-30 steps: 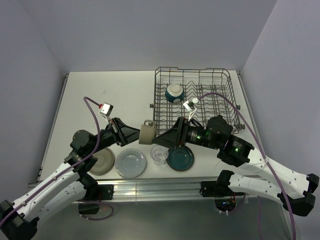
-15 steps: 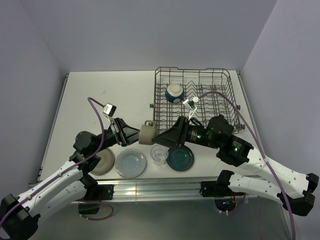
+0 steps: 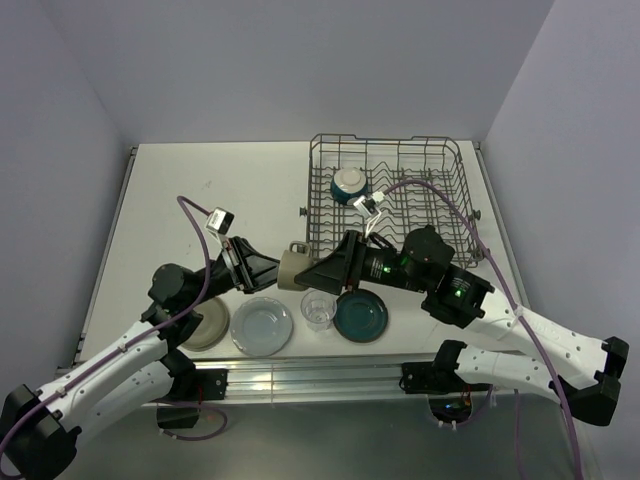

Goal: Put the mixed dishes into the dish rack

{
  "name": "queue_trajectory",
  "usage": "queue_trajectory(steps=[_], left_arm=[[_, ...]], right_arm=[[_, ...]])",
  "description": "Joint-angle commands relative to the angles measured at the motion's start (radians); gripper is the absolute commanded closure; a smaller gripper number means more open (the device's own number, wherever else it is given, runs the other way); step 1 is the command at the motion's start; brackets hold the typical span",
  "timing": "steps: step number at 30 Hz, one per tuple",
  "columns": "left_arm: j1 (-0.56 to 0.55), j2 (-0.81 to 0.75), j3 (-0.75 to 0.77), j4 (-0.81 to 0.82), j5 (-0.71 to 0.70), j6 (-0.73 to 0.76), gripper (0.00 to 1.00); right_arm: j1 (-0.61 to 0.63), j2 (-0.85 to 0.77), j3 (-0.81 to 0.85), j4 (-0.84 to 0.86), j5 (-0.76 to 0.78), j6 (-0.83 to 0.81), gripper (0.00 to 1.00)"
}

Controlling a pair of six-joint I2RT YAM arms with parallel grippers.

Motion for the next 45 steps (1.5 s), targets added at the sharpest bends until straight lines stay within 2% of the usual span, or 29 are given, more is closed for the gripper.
queue_trajectory(steps=[1,2,5,6,7,8,9,10,11,12,13,14,15,16,17,19,20,23,24,27,28,32,35,40,45], left_arm=[[-0.002,0.004,0.003,0.108,0.011,-0.015,1.00],[-0.002,0.008,0.001,0.114,0.013,-0.021,1.00],[-0.002,0.018,-0.011,0.140,0.016,-0.029,1.00],[-0.002,0.018,-0.014,0.143,0.016,-0.031,0.99],[-0.002,0.018,-0.019,0.148,0.016,-0.031,0.93],[-0.002,0.018,-0.023,0.143,0.013,-0.029,0.82],[-0.002,0.013,-0.025,0.126,0.008,-0.024,0.46],[-0.002,-0.007,-0.016,0.052,-0.011,0.006,0.29],[-0.002,-0.022,-0.005,-0.016,-0.031,0.029,0.20],[-0.002,-0.042,0.010,-0.101,-0.057,0.066,0.01],[-0.002,-0.092,0.035,-0.203,-0.138,0.154,0.01],[-0.002,-0.116,0.099,-0.434,-0.195,0.198,0.01],[-0.002,-0.142,0.133,-0.554,-0.267,0.241,0.01],[-0.002,-0.181,0.211,-0.675,-0.435,0.305,0.01],[-0.003,-0.196,0.243,-0.892,-0.512,0.324,0.01],[-0.003,-0.232,0.295,-1.024,-0.637,0.350,0.01],[-0.003,-0.239,0.302,-1.087,-0.692,0.357,0.01],[-0.003,-0.210,0.302,-1.087,-0.650,0.394,0.01],[-0.003,-0.164,0.300,-1.070,-0.615,0.402,0.02],[-0.020,-0.061,0.280,-1.011,-0.512,0.420,0.10],[-0.034,-0.039,0.268,-1.000,-0.512,0.425,0.11],[-0.182,0.040,0.265,-0.984,-0.616,0.424,0.18],[-0.250,0.111,0.282,-0.978,-0.663,0.437,0.25],[-0.306,0.180,0.300,-1.032,-0.772,0.454,0.31],[-0.319,0.208,0.287,-1.046,-0.802,0.465,0.33]], right_arm=[[-0.006,0.007,0.037,0.068,-0.017,0.009,0.22],[-0.006,0.011,0.037,0.068,-0.016,0.009,0.23],[-0.006,0.015,0.043,0.060,-0.011,0.001,0.35],[-0.008,0.015,0.046,0.059,-0.010,0.000,0.56],[-0.008,0.014,0.048,0.053,-0.001,-0.006,0.72],[-0.011,0.014,0.051,0.042,0.009,-0.011,0.88],[-0.015,0.012,0.063,0.006,0.021,-0.014,1.00],[-0.021,0.012,0.071,-0.036,0.056,-0.032,1.00],[-0.037,0.011,0.094,-0.111,0.078,-0.043,1.00],[-0.047,0.008,0.106,-0.151,0.104,-0.057,1.00],[-0.057,0.004,0.117,-0.192,0.131,-0.090,1.00],[-0.089,-0.003,0.137,-0.228,0.186,-0.106,1.00],[-0.110,-0.006,0.147,-0.305,0.208,-0.120,1.00],[-0.144,-0.009,0.154,-0.337,0.214,-0.144,1.00],[-0.185,-0.012,0.164,-0.390,0.207,-0.156,1.00],[-0.311,0.001,0.184,-0.461,0.228,-0.202,1.00],[-0.348,0.013,0.222,-0.542,0.298,-0.227,1.00],[-0.460,0.121,0.339,-0.720,0.478,-0.317,1.00],[-0.484,0.153,0.367,-0.749,0.595,-0.337,1.00],[-0.590,0.273,0.440,-0.806,0.687,-0.402,1.00],[-0.656,0.331,0.453,-0.812,0.684,-0.423,1.00],[-0.799,0.486,0.516,-0.829,0.636,-0.445,1.00],[-0.879,0.605,0.546,-0.823,0.590,-0.459,1.00],[-0.956,0.789,0.594,-0.816,0.537,-0.451,1.00],[-0.966,0.886,0.603,-0.814,0.566,-0.425,1.00]])
